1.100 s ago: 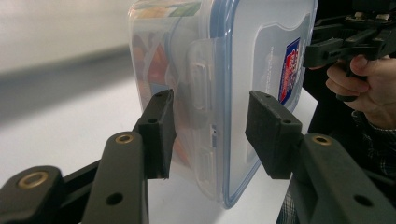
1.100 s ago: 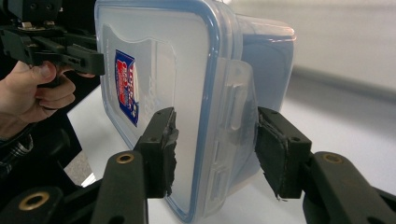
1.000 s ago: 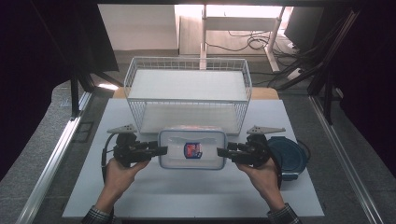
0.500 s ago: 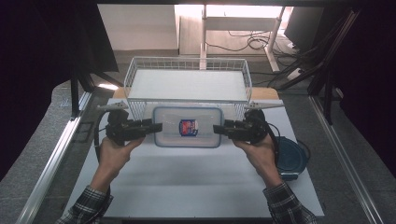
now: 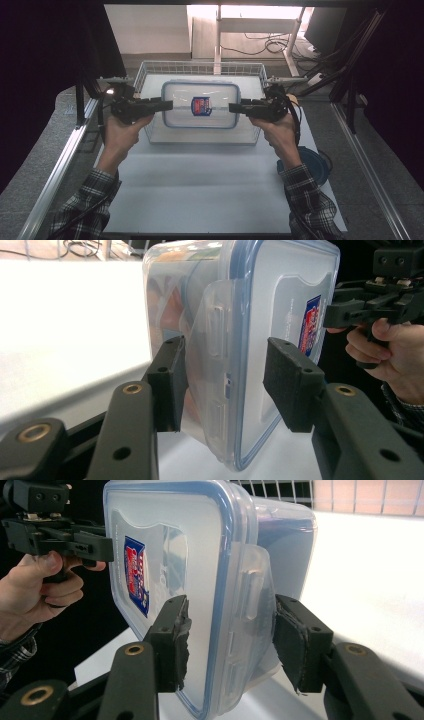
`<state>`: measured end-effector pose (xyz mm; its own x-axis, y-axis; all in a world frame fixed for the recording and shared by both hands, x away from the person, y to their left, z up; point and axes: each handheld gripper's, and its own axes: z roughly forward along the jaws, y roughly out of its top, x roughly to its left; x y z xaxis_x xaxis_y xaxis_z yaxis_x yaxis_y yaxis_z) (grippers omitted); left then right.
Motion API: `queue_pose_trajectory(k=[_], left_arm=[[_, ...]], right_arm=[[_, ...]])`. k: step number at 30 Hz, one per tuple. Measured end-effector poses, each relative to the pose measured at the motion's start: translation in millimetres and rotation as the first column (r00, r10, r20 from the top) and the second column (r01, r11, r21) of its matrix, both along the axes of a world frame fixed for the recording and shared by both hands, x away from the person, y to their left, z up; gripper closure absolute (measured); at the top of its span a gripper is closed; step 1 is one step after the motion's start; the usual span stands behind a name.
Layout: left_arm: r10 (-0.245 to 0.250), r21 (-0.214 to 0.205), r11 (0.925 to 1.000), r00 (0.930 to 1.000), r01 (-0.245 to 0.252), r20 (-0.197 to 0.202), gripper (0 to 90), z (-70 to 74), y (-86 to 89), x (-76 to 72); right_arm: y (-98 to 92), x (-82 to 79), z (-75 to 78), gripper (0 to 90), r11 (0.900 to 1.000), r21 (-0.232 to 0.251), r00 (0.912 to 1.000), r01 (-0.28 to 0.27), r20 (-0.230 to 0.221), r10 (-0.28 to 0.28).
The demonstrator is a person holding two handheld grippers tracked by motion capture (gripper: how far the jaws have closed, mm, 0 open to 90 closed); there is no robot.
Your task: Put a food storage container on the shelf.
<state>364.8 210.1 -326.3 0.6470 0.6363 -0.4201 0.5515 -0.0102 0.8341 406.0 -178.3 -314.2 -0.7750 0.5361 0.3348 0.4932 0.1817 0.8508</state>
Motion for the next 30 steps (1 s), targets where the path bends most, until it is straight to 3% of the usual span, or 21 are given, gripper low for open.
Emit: queue_pose_trajectory(k=[3, 10, 19, 30], left_arm=[[0.003, -0.013, 0.9999, 1.0, -0.003, -0.002, 52.3, 11.1, 2.4, 14.4], [0.014, -0.045, 0.9989, 0.9998, -0.015, -0.014, 52.4, 18.9, 3.6, 38.8], [0.042, -0.085, 0.9953, 0.998, -0.046, -0.048, 52.3, 12.9, 6.5, 60.8], [0.046, -0.115, 0.9918, 0.9956, -0.056, -0.081, 52.0, 2.0, 6.3, 70.2]], right_arm=[[1.4, 9.4, 7.1, 49.7, 1.0, 0.005, 1.0, 0.005, 0.0, -0.005], [2.5, 31.1, 18.2, 49.6, 0.9997, 0.014, 0.9996, 0.022, -0.017, -0.022], [6.9, 55.6, 16.3, 49.2, 0.9984, 0.025, 0.9974, 0.051, -0.051, -0.05], [8.2, 66.3, 12.8, 48.4, 0.9963, 0.031, 0.9949, 0.081, -0.063, -0.079]])
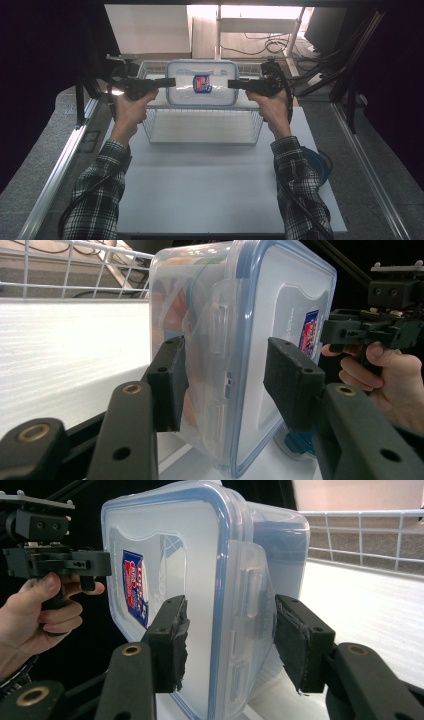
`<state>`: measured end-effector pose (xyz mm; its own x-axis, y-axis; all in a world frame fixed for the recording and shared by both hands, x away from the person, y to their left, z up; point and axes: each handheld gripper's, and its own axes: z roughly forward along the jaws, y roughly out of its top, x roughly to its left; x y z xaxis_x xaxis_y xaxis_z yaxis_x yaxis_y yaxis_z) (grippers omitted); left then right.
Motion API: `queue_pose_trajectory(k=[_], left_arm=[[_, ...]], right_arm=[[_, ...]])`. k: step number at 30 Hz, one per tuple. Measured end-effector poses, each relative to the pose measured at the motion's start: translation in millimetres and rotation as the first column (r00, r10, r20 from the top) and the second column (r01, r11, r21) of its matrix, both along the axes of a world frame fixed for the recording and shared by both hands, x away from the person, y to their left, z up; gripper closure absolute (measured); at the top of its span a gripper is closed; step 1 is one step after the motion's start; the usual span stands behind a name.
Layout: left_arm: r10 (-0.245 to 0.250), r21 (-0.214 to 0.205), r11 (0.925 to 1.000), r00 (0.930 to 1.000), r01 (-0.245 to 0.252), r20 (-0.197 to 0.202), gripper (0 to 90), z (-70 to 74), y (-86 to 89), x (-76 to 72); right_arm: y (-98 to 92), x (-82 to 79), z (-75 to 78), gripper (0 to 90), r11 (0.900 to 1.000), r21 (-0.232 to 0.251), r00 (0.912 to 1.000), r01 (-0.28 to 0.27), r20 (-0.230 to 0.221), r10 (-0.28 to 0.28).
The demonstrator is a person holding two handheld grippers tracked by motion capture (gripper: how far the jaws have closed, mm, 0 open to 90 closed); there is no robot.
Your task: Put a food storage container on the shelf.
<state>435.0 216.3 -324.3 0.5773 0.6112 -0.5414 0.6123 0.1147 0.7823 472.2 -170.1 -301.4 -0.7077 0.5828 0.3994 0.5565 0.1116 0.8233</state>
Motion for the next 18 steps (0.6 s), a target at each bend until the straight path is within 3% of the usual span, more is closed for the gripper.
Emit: queue_pose_trajectory(k=[8, 10, 15, 18], left_arm=[[0.003, 0.004, 1.0, 0.9998, -0.003, 0.017, 50.2, -2.5, -0.3, 0.4], [-0.004, -0.007, 1.0, 1.0, 0.004, -0.003, 49.4, -4.4, -0.9, 2.5], [-0.002, -0.001, 1.0, 0.9999, 0.002, -0.013, 46.7, -8.1, -3.1, 5.2], [0.0, 0.013, 0.9999, 0.9997, 0.0, -0.025, 45.3, -8.7, -3.5, 6.2]], right_arm=[[0.4, 1.3, -1.6, 46.9, 0.9999, 0.004, 0.9997, 0.01, 0.02, -0.01], [0.7, 1.9, -2.3, 46.3, 0.9998, 0.006, 0.9995, 0.02, 0.025, -0.02], [6.6, 0.8, 2.1, 43.9, 0.9956, -0.071, 0.9962, 0.061, 0.067, -0.056], [10.8, -0.8, 3.7, 47.6, 0.9899, -0.123, 0.9939, 0.071, 0.092, -0.06]])
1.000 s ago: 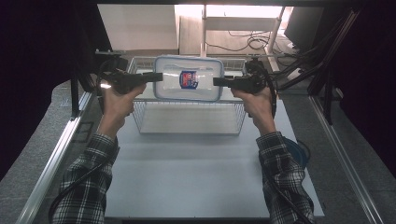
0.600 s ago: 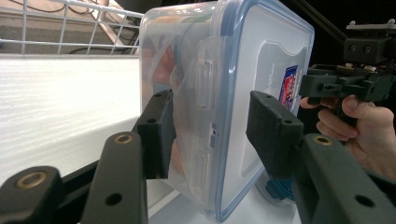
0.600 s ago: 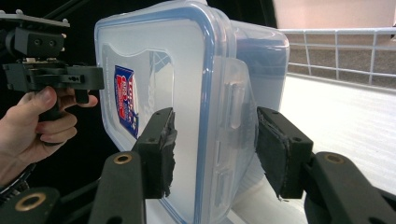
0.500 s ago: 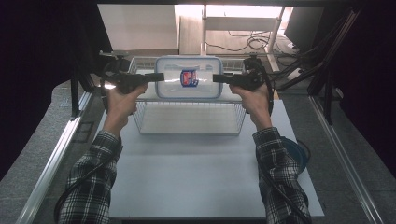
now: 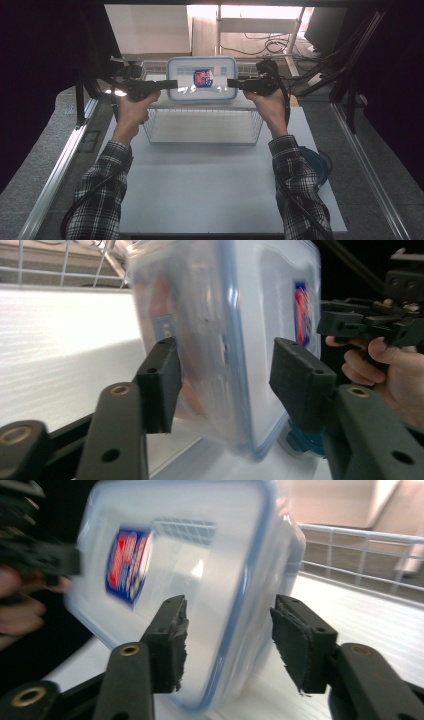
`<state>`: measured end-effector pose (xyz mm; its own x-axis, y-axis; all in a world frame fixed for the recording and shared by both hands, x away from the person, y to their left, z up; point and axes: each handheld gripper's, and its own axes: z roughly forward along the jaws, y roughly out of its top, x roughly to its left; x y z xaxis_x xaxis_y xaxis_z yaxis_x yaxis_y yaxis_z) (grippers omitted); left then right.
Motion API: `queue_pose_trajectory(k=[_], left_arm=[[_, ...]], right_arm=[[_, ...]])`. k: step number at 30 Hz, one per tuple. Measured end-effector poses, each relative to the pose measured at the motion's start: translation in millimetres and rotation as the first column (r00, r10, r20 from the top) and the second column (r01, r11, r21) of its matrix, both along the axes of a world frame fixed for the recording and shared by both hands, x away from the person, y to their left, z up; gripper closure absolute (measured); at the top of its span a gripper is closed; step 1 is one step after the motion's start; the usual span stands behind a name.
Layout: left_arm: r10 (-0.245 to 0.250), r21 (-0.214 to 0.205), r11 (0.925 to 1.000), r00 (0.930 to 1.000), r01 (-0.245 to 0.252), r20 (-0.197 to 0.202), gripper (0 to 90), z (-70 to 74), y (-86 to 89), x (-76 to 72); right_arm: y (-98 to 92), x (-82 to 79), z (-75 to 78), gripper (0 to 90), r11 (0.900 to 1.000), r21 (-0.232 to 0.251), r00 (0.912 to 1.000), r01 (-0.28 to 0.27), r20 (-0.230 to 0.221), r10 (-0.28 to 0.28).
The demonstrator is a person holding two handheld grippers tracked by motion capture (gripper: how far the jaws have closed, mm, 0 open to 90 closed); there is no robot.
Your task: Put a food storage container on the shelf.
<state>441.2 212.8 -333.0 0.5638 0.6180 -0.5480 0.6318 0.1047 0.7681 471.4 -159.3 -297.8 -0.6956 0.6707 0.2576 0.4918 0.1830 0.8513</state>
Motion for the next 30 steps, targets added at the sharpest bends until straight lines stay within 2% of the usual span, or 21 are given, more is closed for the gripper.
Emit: queue_pose_trajectory(k=[1, 2, 5, 7, 11, 12, 16, 21, 26, 30], left_arm=[[-0.001, 0.006, 1.0, 0.9999, 0.001, -0.01, 40.2, -0.7, -0.2, 0.9], [0.002, -0.016, 0.9999, 0.9994, -0.003, -0.035, 39.0, -3.9, 1.7, 3.1], [-0.005, -0.034, 0.9994, 0.9992, 0.004, -0.041, 39.3, -6.5, 5.1, 4.8], [-0.004, -0.022, 0.9998, 0.9993, 0.004, -0.038, 39.0, -5.2, 5.1, 4.8], [0.013, -0.001, 0.9999, 0.9992, -0.013, -0.038, 36.4, -3.3, 4.7, 4.7], [0.044, 0.035, 0.9984, 0.9988, -0.043, -0.022, 34.8, -0.9, 4.5, 2.8], [0.102, 0.085, 0.9912, 0.9948, -0.102, 0.01, 34.9, 2.9, 7.3, -0.5], [0.082, 0.074, 0.9938, 0.9965, -0.083, 0.015, 42.9, 3.6, 7.9, -1.8], [0.085, 0.08, 0.9931, 0.9962, -0.086, 0.017, 43.6, 4.3, 6.7, -2.1], [0.086, 0.067, 0.994, 0.9963, -0.086, 0.007, 43.9, 3.4, 6.5, -2.7]], right_arm=[[5.4, -0.5, -0.9, 43.6, 0.9983, -0.057, 0.9998, 0.011, 0.017, -0.01], [7.7, 0.2, -2.8, 43.4, 0.9977, -0.066, 0.9998, 0.017, 0.013, -0.016], [6.7, 2.6, -5.7, 45.7, 0.9992, -0.032, 0.9996, 0.026, -0.006, -0.026], [5.7, 3.2, -6.2, 47.3, 0.9995, -0.019, 0.9994, 0.027, -0.022, -0.027], [6.7, 1.2, -4.0, 50.1, 0.9986, -0.033, 0.9989, 0.04, -0.022, -0.041], [9.6, -1.9, -2.5, 52.8, 0.9974, -0.048, 0.9986, 0.053, -0.002, -0.054], [16.1, -7.7, 1.4, 55.3, 0.9974, -0.051, 0.9987, 0.05, 0.012, -0.05], [21.8, -12.1, 5.1, 57.1, 0.9943, -0.09, 0.9981, 0.056, 0.032, -0.053], [19.3, -11.3, 3.7, 57.5, 0.9962, -0.071, 0.9985, 0.051, 0.022, -0.049], [16.0, -11.2, 2.4, 58.4, 0.9979, -0.049, 0.9991, 0.043, 0.006, -0.043]])
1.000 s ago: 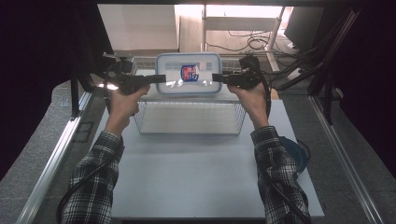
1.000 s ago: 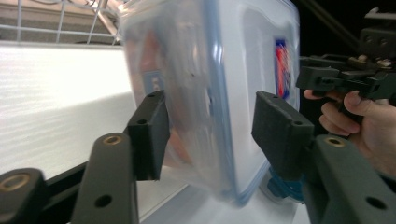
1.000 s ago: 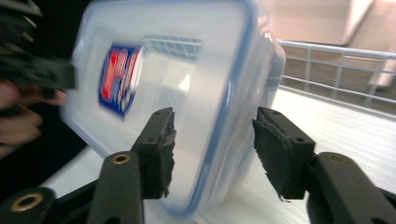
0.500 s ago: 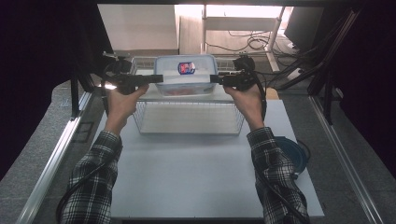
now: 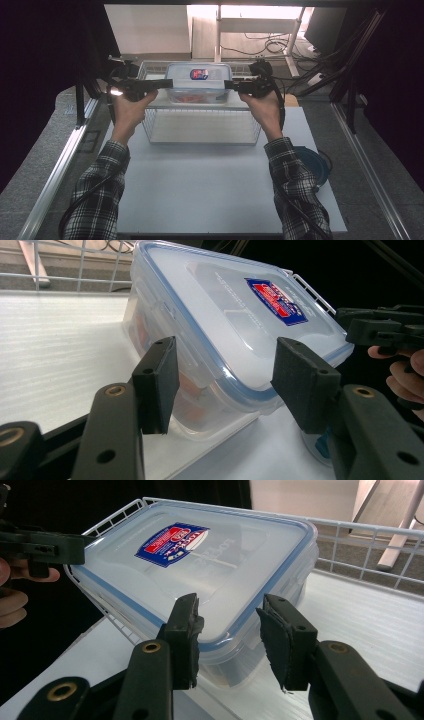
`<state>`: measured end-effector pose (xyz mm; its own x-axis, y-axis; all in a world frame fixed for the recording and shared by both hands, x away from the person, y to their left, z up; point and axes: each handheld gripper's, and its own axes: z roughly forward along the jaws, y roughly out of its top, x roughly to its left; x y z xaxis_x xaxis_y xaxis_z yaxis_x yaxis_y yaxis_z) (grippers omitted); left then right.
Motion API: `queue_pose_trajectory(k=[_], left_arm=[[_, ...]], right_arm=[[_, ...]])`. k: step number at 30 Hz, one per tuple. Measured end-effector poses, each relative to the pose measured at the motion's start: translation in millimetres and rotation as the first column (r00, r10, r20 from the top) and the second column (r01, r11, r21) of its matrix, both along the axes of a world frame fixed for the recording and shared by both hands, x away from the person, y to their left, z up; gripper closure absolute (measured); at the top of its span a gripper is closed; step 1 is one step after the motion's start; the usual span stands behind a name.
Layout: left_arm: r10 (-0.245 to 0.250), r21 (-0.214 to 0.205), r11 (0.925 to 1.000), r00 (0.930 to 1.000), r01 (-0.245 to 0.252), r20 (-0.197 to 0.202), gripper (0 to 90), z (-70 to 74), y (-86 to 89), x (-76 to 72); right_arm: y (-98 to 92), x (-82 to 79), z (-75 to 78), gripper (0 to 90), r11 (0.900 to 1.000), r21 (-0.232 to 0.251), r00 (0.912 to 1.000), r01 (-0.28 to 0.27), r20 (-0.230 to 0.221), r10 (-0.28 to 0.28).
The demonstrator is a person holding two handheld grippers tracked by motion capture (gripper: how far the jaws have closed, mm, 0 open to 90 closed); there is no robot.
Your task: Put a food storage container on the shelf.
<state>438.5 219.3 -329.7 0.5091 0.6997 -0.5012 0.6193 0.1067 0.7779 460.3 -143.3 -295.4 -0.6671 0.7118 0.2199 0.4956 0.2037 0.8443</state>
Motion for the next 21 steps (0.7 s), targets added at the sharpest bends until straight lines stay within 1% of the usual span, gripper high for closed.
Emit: queue_pose_trajectory(k=[7, 9, 10, 12, 14, 15, 16, 17, 18, 19, 20, 21], left_arm=[[-0.008, -0.004, 1.0, 1.0, 0.008, -0.005, 43.9, 0.3, -4.9, -1.5], [-0.008, -0.004, 1.0, 1.0, 0.008, -0.002, 43.9, 0.2, -5.4, -1.1], [-0.008, -0.006, 1.0, 1.0, 0.008, 0.0, 43.9, -0.2, -5.4, -1.2], [-0.009, -0.007, 0.9999, 1.0, 0.009, 0.002, 43.9, -0.5, -5.2, -1.2], [-0.007, 0.0, 1.0, 1.0, 0.007, 0.003, 43.8, 0.5, -5.7, -1.3], [-0.007, 0.016, 0.9998, 0.9999, 0.007, 0.01, 43.7, 1.8, -6.1, -1.6], [-0.007, 0.016, 0.9998, 0.9999, 0.007, 0.01, 41.3, 1.8, -6.1, -1.6], [0.012, 0.053, 0.9985, 0.9992, -0.014, 0.038, 36.3, 5.4, -6.4, -4.0], [0.015, 0.053, 0.9984, 0.9986, -0.017, 0.05, 32.3, 7.1, -5.1, -6.0], [0.015, 0.053, 0.9984, 0.9986, -0.017, 0.05, 29.9, 7.1, -5.1, -6.0], [0.011, 0.054, 0.9984, 0.9973, -0.015, 0.073, 27.1, 9.7, -2.0, -10.3], [0.011, 0.054, 0.9984, 0.9973, -0.015, 0.073, 24.6, 9.7, -2.0, -10.3]], right_arm=[[-4.7, -3.1, 1.0, 58.0, 1.0, -0.009, 1.0, -0.003, 0.002, 0.003], [-5.8, -3.3, 0.9, 57.8, 1.0, -0.007, 1.0, -0.003, 0.0, 0.003], [-7.5, -2.7, -0.1, 57.5, 1.0, 0.005, 1.0, -0.004, -0.005, 0.004], [-7.6, -2.7, -0.3, 57.5, 1.0, 0.006, 1.0, -0.005, -0.003, 0.005], [-7.5, -2.9, -0.3, 57.4, 1.0, 0.005, 1.0, -0.005, -0.001, 0.005], [-7.4, -3.0, -0.3, 57.1, 1.0, 0.004, 1.0, -0.005, 0.002, 0.005], [-7.1, -3.4, -0.1, 54.4, 1.0, -0.001, 1.0, -0.003, 0.008, 0.003], [-6.6, -4.1, 0.4, 51.0, 0.9999, -0.014, 0.9998, 0.007, 0.02, -0.006], [-6.7, -5.0, 1.1, 46.8, 0.9997, -0.023, 0.9995, 0.01, 0.031, -0.009], [-7.0, -6.0, 1.7, 44.0, 0.9996, -0.027, 0.9993, 0.008, 0.038, -0.007], [-7.3, -7.2, 2.2, 41.7, 0.9995, -0.03, 0.999, 0.003, 0.045, -0.002], [-7.3, -7.2, 2.2, 41.7, 0.9995, -0.03, 0.999, 0.003, 0.045, -0.002]])
